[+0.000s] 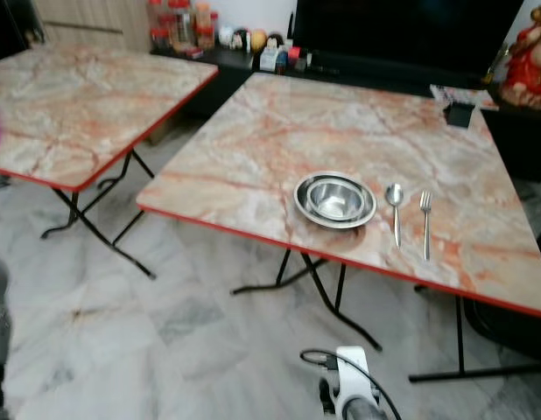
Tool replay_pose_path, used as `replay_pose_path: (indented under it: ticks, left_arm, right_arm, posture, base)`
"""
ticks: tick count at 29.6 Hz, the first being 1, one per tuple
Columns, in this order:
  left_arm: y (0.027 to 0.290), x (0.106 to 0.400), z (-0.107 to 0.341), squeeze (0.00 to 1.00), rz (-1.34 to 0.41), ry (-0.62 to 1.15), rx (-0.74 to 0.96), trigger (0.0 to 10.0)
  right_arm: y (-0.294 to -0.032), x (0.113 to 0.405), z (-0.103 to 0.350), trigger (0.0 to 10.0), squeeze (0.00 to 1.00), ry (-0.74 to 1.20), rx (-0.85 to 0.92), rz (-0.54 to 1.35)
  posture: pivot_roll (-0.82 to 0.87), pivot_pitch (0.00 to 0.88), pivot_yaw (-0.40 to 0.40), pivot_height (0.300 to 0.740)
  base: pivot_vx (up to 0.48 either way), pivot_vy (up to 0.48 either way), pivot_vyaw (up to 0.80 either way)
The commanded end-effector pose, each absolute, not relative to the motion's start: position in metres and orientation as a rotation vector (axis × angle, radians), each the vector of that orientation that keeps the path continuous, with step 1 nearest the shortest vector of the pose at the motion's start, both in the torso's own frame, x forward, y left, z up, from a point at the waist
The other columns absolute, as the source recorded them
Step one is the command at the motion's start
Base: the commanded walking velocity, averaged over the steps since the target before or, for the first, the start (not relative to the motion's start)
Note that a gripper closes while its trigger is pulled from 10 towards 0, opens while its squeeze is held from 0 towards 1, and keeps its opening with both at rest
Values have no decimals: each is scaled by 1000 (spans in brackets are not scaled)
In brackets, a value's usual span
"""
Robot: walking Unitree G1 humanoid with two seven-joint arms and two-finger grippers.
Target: Setting the table
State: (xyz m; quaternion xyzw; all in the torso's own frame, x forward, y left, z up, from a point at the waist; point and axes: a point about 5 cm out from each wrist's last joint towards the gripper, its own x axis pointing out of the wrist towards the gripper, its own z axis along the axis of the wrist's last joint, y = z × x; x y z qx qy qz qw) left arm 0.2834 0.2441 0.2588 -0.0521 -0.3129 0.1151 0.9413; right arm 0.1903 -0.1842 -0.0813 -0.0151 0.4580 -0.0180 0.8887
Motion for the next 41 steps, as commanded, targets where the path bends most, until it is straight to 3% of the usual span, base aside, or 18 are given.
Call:
replay_pose_path:
  ticks: [1,4,5,8,13,18,22,41]
  left_arm:
    - [232,284,267,0,149,-635,-147,10000]
    - [211,289,267,0,57,-605,-191,10000]
    - [177,296,264,0,-82,-551,-299,10000]
    - [139,302,245,0,-189,-438,-356,10000]
    - [111,305,226,0,-224,-353,-390,10000]
    - [109,310,231,0,-241,-355,-357,10000]
    - [122,318,235,0,-193,-381,-310,10000]
    - [124,321,234,0,-188,-384,-302,10000]
  right_arm:
    - [-186,191,-81,10000,0,945,-24,-53]
    - [-186,191,-81,10000,0,945,-22,-55]
    - [-186,190,-81,10000,0,942,-15,-60]
    - [-185,190,-81,10000,0,939,-12,-64]
    - [-185,188,-82,10000,0,937,1,-87]
    - [-185,186,-83,10000,0,947,0,-91]
    - [-185,186,-83,10000,0,935,-3,-87]
    - [-183,186,-83,10000,0,933,8,-88]
  posture:
    - [83,0,-52,740]
    - [80,0,-48,740]
    - [78,0,-45,740]
    - [60,0,-30,740]
    - [41,0,-14,740]
    - [40,0,-7,740]
    - [38,0,-3,740]
    - [34,0,4,740]
  base:
    - [0,0,0]
    - [0,0,0]
    - [0,0,0]
    - [0,0,0]
    - [50,0,0]
    - [256,0,-343]
    - [276,0,0]
    - [323,0,-55]
